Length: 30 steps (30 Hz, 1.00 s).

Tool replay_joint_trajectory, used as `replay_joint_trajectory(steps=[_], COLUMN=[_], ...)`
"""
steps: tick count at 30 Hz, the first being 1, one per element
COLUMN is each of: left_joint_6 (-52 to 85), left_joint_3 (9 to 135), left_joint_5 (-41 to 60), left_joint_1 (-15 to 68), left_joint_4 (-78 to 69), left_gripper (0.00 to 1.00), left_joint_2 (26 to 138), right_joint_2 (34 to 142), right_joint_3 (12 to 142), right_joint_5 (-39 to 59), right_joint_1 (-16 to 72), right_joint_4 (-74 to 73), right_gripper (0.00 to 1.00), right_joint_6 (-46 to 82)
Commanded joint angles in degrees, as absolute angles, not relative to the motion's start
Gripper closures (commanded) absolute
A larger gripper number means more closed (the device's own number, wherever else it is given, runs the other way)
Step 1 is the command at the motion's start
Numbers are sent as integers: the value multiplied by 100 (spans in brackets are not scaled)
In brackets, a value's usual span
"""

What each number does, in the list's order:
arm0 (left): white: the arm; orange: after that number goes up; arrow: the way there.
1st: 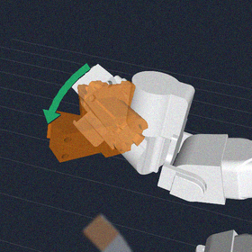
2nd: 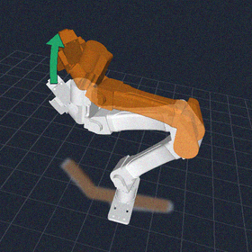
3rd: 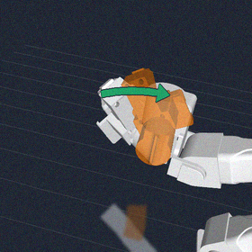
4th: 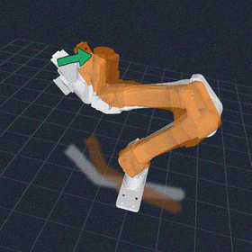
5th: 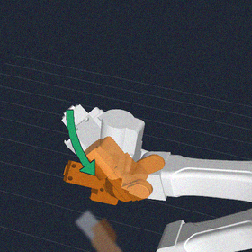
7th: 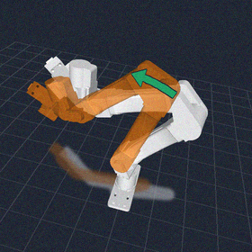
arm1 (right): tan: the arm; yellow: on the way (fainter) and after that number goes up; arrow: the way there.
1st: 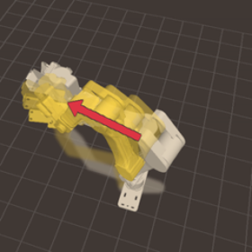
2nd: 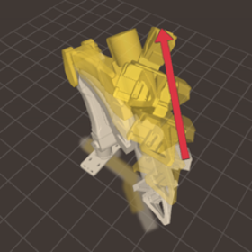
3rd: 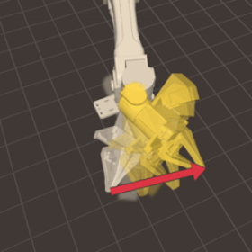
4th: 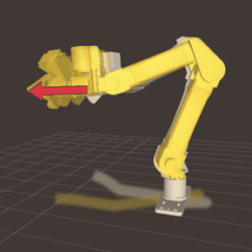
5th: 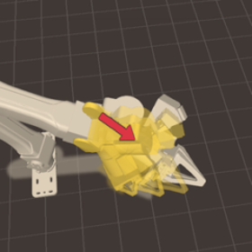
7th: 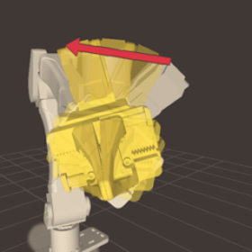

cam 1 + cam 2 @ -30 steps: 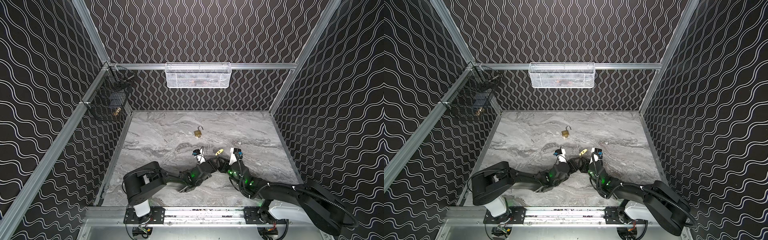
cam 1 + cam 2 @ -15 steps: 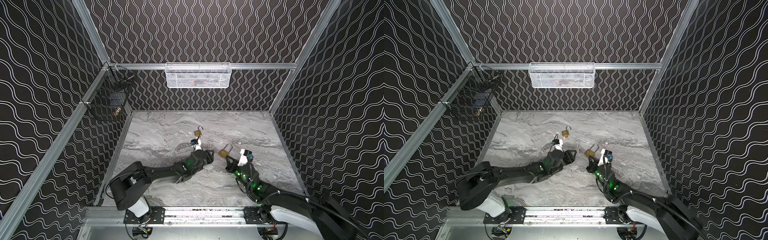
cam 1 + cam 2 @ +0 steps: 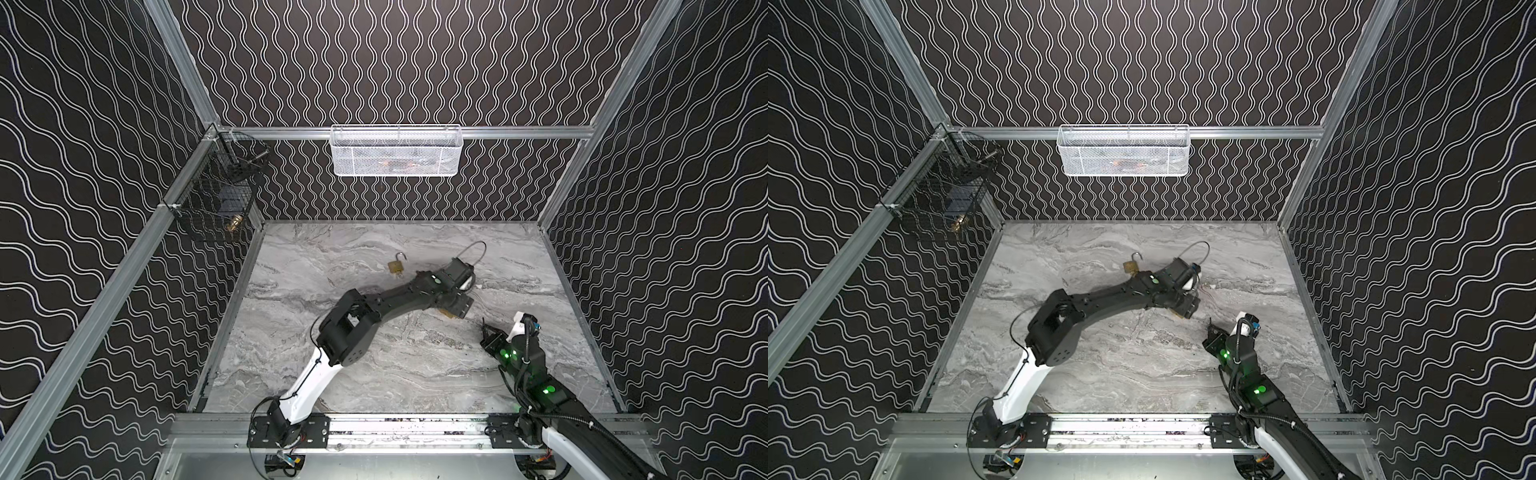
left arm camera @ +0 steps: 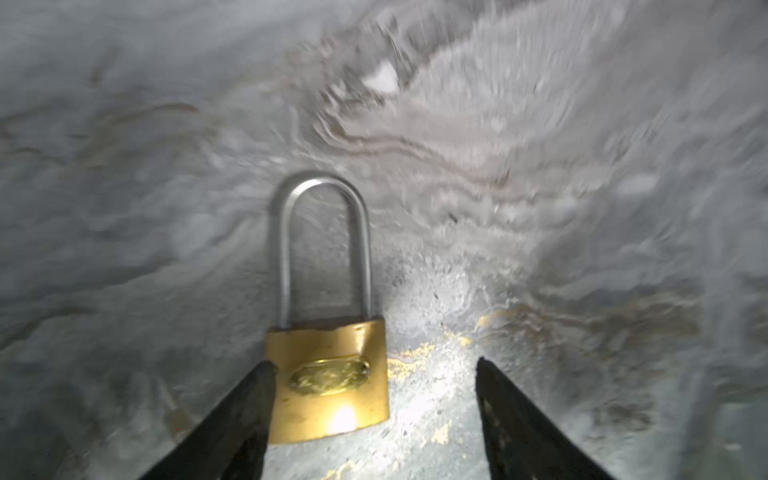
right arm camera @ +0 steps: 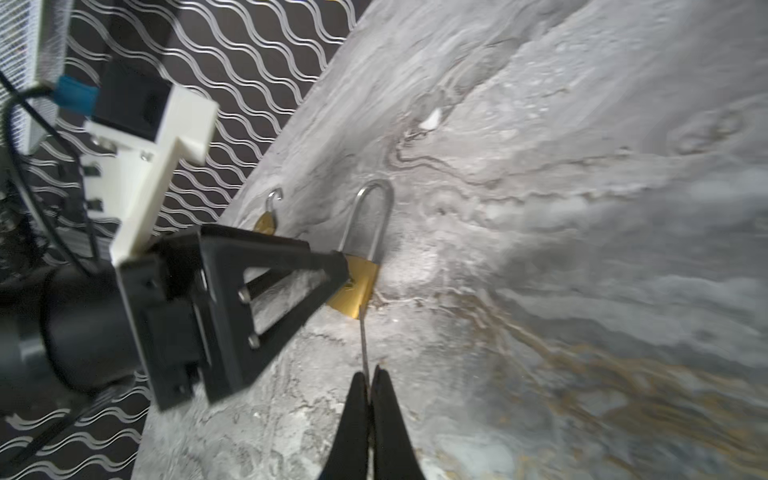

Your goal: Unlock with the key

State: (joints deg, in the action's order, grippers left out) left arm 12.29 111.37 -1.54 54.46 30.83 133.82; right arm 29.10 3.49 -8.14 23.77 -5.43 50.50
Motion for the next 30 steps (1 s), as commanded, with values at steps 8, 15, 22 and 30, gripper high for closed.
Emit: replay_joint_trajectory(steps=[8,15,22,30], left_joint_6=[789,1079,1564,2458], left_joint_3=[11518,11858,11707,10375], left_joint_5=[-878,-439,-160,-187], left_joint_1=[5502,5423,5361,5302], left_joint_4=[3577,3814,4079,2954], left_gripper=[14,15,35,55], left_joint_2=[13826,14192,14184,13010], right_joint_2=[3151,3198,3071,3821], right_joint_3=[396,334,218,455], right_joint_5=[-405,-343,-146,1071], right_joint_1=[2348,2320,2285,2285], right_joint_4=[-528,-685,-853,-1567], right_gripper=[100,100,100,100], right_joint_6=[4949,4977,4859,3760])
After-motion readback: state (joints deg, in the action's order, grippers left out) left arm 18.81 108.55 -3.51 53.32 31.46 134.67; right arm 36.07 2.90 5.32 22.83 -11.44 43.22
